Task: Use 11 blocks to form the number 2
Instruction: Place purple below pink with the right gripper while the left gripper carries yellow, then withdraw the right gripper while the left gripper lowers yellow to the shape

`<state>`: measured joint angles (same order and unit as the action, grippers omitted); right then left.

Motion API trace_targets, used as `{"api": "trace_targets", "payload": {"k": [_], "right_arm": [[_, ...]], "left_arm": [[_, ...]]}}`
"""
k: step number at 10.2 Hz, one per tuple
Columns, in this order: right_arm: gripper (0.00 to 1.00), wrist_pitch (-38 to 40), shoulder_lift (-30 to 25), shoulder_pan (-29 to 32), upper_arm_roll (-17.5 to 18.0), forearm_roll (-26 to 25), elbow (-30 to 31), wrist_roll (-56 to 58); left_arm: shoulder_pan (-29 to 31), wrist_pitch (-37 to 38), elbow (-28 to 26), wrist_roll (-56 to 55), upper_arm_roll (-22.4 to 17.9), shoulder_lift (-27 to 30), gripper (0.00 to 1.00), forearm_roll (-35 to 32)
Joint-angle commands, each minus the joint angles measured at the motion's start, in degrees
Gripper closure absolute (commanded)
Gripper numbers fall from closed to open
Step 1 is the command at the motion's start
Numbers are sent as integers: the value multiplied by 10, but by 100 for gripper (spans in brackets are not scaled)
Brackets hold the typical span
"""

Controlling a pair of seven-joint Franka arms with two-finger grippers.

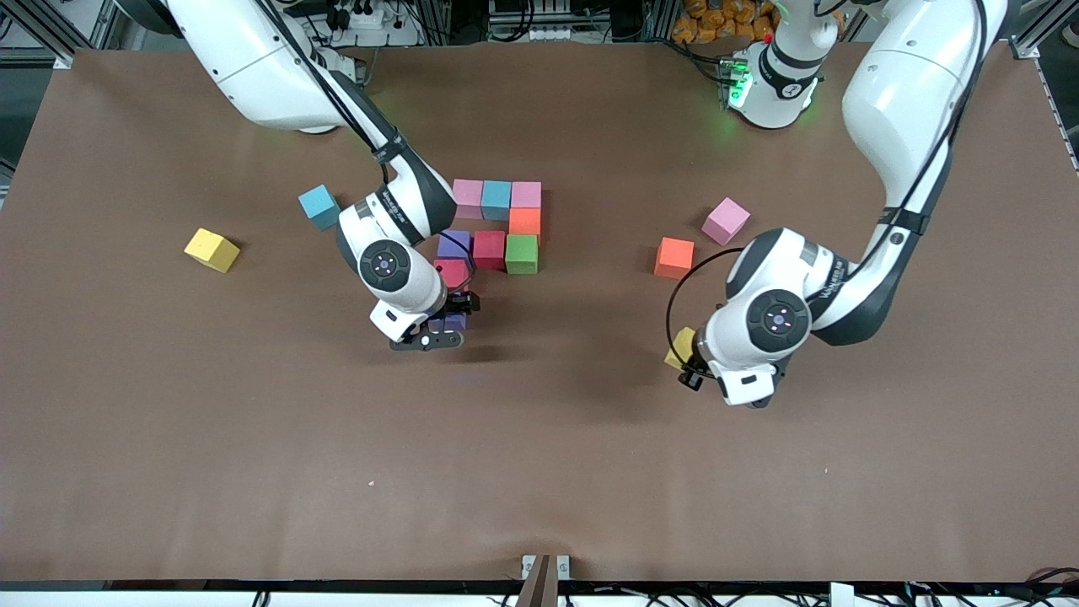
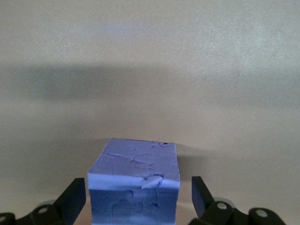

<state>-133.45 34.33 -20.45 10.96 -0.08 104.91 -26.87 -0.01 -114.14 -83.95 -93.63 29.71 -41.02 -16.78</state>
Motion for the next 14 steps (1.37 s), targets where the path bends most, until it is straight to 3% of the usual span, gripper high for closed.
{"api": "trace_targets", "payload": {"k": [1,3,7,10,12,14], "right_arm": [[0,26,-41,3,0,32,9,-2],[0,74,-101,22,1,39,10,4],[0,79,-231,75,-11,39,23,51],[0,115,-321,79,-92,40,21,175],[0,165,-368,81,-159,40,15,270],[0,241,-378,77,-226,23,-23,307]], "left_arm": [[-14,-3,13,-45,-4,-4,80,12],[-31,-11,14,-82,-4,-4,80,12],[-73,-14,14,-209,-4,-6,80,12],[-125,-63,26,-303,-9,-20,80,10],[-182,-74,61,-355,-41,-45,79,11],[-246,-122,76,-417,-91,-61,79,12]]}}
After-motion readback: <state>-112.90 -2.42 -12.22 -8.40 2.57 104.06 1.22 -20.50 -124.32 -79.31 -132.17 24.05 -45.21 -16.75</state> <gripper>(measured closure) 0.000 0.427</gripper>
